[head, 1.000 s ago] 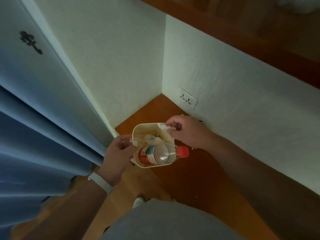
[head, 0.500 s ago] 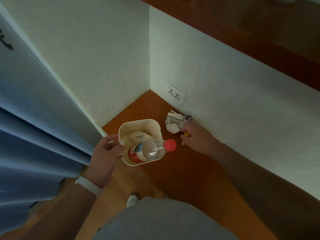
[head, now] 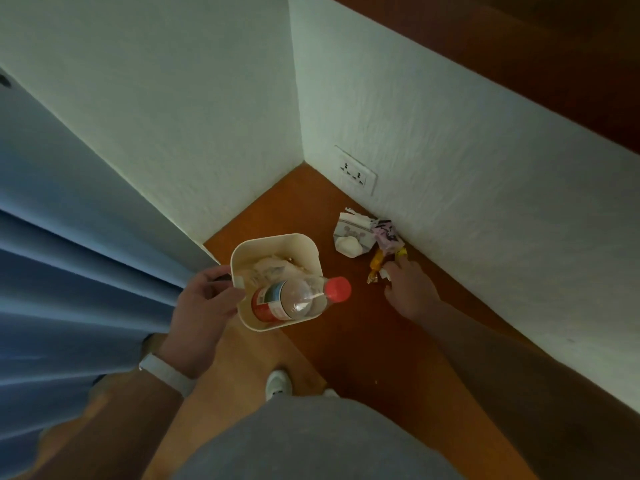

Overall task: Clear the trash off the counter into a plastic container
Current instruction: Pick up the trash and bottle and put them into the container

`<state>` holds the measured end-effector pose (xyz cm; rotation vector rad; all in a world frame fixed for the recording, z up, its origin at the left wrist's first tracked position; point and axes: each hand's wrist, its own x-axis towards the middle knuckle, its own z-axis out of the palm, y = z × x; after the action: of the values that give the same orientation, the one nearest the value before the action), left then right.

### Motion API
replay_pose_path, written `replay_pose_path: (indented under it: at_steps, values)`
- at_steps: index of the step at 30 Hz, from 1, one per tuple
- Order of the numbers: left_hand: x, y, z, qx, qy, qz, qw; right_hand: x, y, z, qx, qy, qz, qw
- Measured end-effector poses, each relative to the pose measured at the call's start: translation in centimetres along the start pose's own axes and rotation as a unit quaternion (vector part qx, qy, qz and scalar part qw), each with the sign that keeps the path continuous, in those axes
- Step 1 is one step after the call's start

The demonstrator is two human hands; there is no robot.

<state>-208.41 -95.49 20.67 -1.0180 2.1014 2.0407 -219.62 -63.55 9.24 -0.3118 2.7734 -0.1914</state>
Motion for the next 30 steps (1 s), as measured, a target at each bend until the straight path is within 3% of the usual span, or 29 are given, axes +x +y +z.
replay_pose_path:
  at_steps: [11, 19, 24, 27, 30]
  values:
    - [-0.2, 0.2, 0.6, 0.006, -0.024, 0.001, 1.0, -1.5, -0.6, 0.1, 0.021, -0.028, 0.012, 0.999]
    - [0.0, 0.3, -0.3, 0.0, -0.054, 0.01, 0.998, -4.5, -3.3, -3.5, 0.114, 0.053, 0.039, 0.991]
    - [0.0, 0.5, -0.6, 0.01, -0.065, 0.017, 0.998, -5.1, -6.7, -8.5, 0.233, 0.123, 0.046, 0.964]
    - [0.0, 0.8, -0.7, 0.009, -0.074, 0.012, 0.997, -5.0, -8.6, -11.0, 0.311, 0.113, 0.014, 0.943]
    - [-0.1, 1.1, -0.8, 0.005, -0.085, 0.013, 0.996, -4.7, -10.1, -12.1, 0.315, 0.048, -0.07, 0.945]
